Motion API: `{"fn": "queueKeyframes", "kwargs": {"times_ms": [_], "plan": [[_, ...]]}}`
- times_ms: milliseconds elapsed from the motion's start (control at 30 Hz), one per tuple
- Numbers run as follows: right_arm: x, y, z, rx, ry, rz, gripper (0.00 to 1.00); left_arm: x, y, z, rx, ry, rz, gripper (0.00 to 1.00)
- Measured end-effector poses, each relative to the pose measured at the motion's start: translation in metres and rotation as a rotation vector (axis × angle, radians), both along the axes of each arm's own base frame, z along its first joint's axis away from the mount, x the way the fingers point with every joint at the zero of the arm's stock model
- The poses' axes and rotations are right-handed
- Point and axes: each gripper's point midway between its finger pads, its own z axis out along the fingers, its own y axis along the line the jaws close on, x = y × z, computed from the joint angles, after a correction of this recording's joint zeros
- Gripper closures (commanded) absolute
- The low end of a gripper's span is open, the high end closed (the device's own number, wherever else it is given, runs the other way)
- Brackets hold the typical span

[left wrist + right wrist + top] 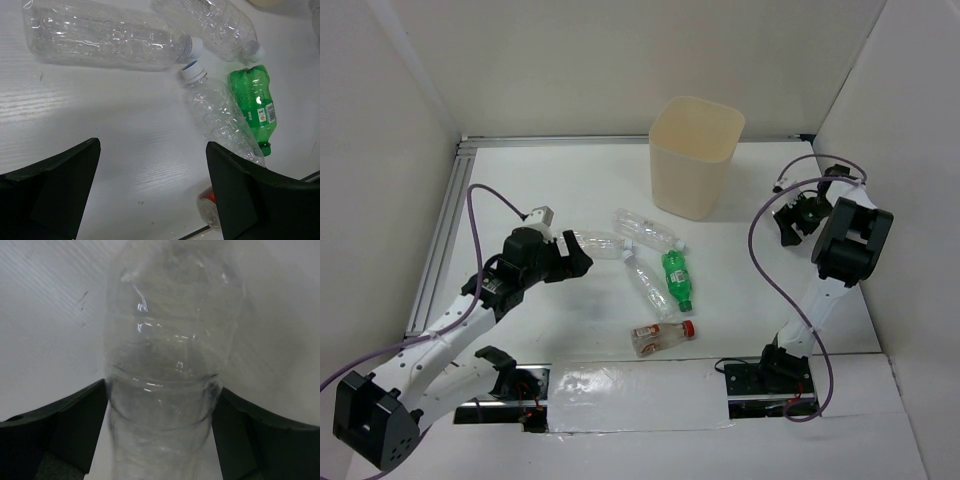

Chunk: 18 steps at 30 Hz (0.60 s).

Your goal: Put the plastic bottles in the bin

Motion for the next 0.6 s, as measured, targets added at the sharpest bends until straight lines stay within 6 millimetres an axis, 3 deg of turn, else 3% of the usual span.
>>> {"fn": "queueKeyframes", "kwargs": {"times_ms": [67, 233, 267, 400, 500, 600], "plan": [[-0.003, 0.002, -0.008, -0.005, 0.011, 0.023, 0.21, 0.000, -0.001, -0.001, 0.003, 0.004, -0.001, 0.02], [-0.004, 0.005, -0.008, 0.010, -0.004, 0.072, 0.45, -0.001, -0.004, -0.008, 0.017, 0.023, -0.012, 0.04], [-0.005, 0.008, -0.007, 0.025, -0.006, 0.081, 0.57, -0.002, -0.005, -0.009, 0.018, 0.028, -0.014, 0.04], [-0.011, 0.030, 0.011, 0.114, -0.005, 0.135, 0.66, -0.003, -0.008, -0.011, 0.019, 0.035, -0.019, 0.10], [0.014, 0.051, 0.064, 0.133, -0.136, 0.192, 0.68, -0.002, -0.011, -0.014, 0.007, 0.052, -0.010, 0.14], [0.060, 0.092, 0.167, 0.106, -0.428, 0.263, 0.69, -0.001, -0.014, -0.022, -0.003, 0.089, 0.008, 0.20]]}}
